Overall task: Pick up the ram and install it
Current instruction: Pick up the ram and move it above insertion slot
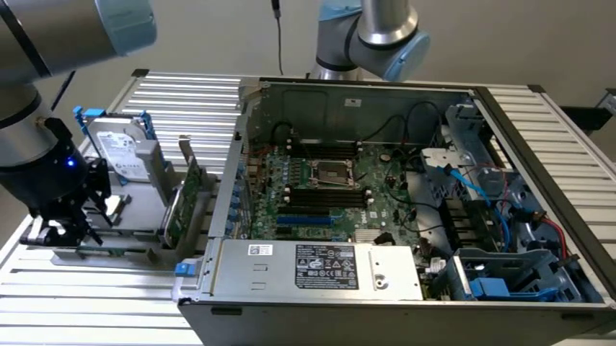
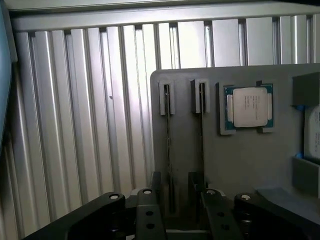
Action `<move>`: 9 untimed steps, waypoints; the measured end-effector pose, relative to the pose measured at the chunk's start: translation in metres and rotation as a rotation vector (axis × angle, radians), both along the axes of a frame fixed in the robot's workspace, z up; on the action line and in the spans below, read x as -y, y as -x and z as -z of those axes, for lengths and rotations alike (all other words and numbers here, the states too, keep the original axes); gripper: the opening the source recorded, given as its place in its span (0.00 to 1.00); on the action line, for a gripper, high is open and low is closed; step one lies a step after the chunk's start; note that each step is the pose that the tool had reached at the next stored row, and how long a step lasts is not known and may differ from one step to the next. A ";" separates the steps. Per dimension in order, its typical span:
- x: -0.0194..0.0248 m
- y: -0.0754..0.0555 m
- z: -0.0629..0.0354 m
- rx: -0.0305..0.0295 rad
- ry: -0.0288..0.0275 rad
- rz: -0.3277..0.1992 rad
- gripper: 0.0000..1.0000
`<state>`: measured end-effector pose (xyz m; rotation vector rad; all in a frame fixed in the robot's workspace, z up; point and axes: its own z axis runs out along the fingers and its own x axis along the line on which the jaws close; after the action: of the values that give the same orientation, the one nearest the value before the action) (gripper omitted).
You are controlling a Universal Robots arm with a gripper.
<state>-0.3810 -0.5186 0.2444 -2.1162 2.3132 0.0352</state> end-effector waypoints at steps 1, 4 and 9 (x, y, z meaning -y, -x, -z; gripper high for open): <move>0.0005 0.000 0.0018 0.0001 0.0001 0.003 0.36; 0.0012 0.000 0.0074 0.0003 0.0000 0.008 0.36; 0.0015 0.000 0.0163 0.0002 0.0001 0.009 0.36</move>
<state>-0.3805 -0.5202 0.2281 -2.1052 2.3229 0.0349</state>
